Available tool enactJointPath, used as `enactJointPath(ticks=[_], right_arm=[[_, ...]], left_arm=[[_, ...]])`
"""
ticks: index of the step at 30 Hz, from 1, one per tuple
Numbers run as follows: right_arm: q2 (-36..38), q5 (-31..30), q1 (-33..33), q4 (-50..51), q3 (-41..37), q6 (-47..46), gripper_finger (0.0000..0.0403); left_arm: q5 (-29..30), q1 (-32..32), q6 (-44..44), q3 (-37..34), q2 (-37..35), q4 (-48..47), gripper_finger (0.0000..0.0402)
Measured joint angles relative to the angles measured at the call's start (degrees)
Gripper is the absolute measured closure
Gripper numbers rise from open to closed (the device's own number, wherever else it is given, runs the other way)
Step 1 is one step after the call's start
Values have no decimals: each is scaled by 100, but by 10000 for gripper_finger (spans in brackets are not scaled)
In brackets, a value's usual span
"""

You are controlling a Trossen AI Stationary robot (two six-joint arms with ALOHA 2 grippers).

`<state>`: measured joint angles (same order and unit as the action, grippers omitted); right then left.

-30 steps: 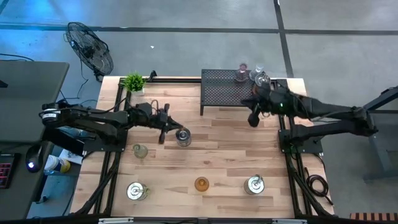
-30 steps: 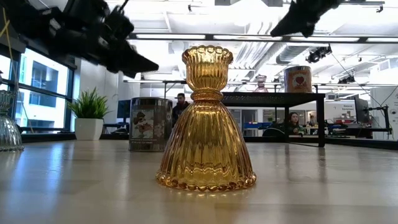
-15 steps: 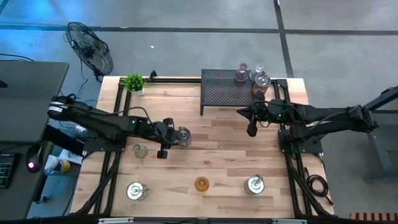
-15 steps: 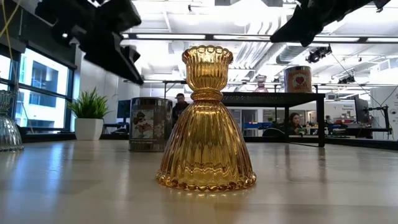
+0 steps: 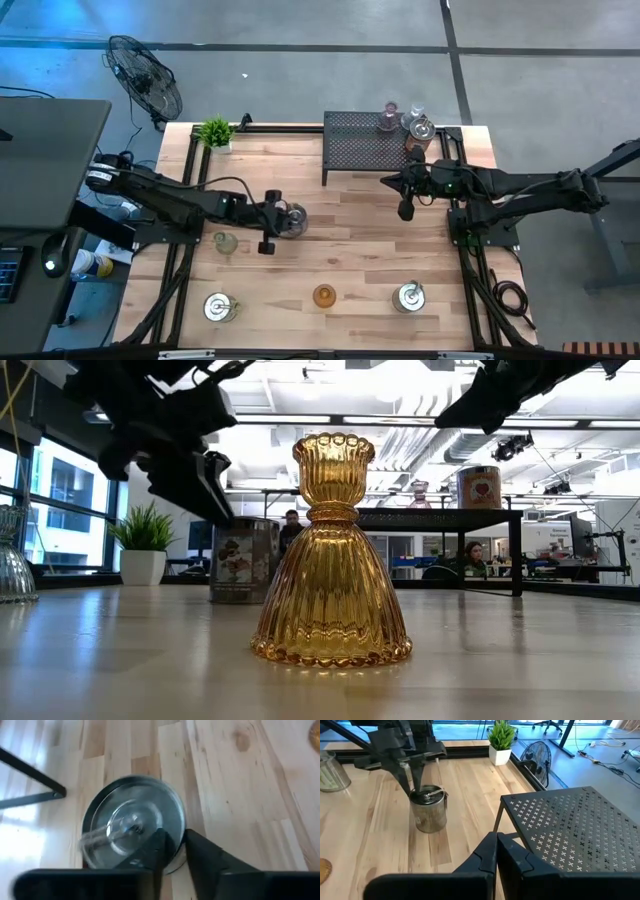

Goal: Pick & Place candle stick holders
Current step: Put the brown scented candle on the shelf aligned with the orange scented candle

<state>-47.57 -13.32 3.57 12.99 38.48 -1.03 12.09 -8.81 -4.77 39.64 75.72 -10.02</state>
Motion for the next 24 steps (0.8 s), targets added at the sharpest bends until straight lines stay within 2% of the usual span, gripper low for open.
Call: enactJointPath(ticks=[2, 4, 9, 14, 19, 24], right_arm=[[0, 2, 0, 0, 0, 17, 402], [0, 2, 0, 1, 0, 85, 401], [0, 2, 0, 0, 0, 130, 402], [0, 76, 0, 0, 0, 152, 402], [0, 207, 0, -1, 0, 152, 401], [0, 234, 0, -13, 0, 152, 401]], left_arm=[[-36, -40, -181, 0, 0, 25, 376], [-85, -64, -379, 26, 0, 3, 393], [-391, -60, -720, 347, 28, -149, 395], [-579, -58, -1075, 712, 157, 211, 397], [-823, 50, -1469, 996, 751, 1010, 399], [-1247, 345, -1724, 1657, 1685, 1458, 400]])
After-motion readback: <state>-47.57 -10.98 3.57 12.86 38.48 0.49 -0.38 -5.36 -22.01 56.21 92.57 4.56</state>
